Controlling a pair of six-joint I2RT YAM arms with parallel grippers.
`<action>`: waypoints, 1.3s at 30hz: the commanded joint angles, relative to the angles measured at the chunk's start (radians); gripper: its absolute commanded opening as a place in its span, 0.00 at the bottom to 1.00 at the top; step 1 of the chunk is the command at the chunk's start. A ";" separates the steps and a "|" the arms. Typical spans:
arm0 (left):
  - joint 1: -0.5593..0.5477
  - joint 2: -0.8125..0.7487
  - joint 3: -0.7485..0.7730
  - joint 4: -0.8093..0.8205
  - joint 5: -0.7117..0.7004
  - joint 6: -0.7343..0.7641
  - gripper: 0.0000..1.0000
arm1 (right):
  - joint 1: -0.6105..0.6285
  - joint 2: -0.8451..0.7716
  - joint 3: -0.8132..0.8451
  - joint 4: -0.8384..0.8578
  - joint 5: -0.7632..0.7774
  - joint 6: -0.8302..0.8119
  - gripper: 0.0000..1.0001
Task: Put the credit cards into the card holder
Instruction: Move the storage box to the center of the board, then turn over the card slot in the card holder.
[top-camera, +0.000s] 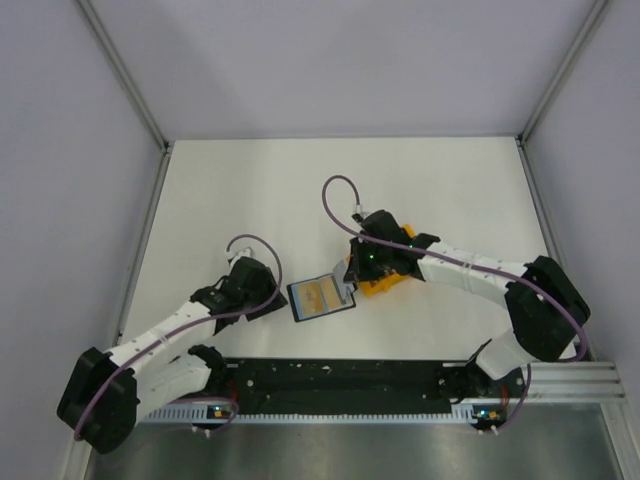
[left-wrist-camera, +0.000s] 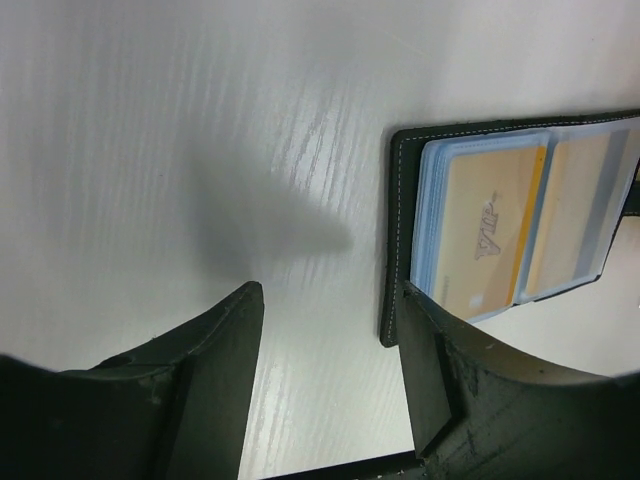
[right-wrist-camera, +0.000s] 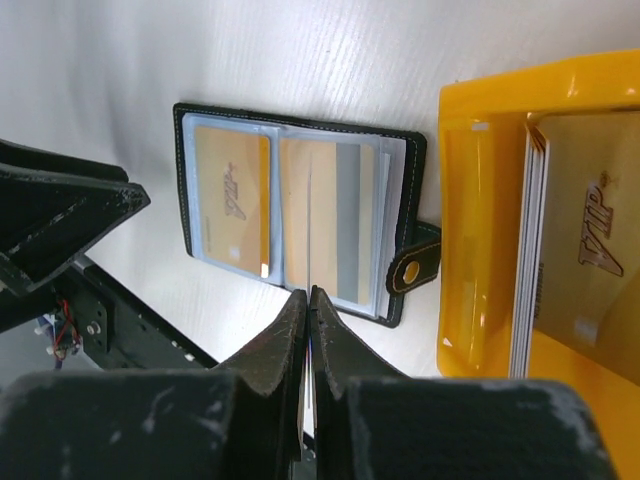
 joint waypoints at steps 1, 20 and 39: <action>0.000 0.019 -0.019 0.102 0.074 0.018 0.60 | 0.020 0.059 0.016 0.065 0.008 0.026 0.00; 0.000 0.119 -0.042 0.210 0.198 0.007 0.62 | 0.121 0.204 0.031 -0.004 0.200 0.075 0.00; 0.000 0.113 -0.066 0.343 0.261 -0.042 0.50 | 0.123 0.221 0.013 -0.010 0.228 0.102 0.00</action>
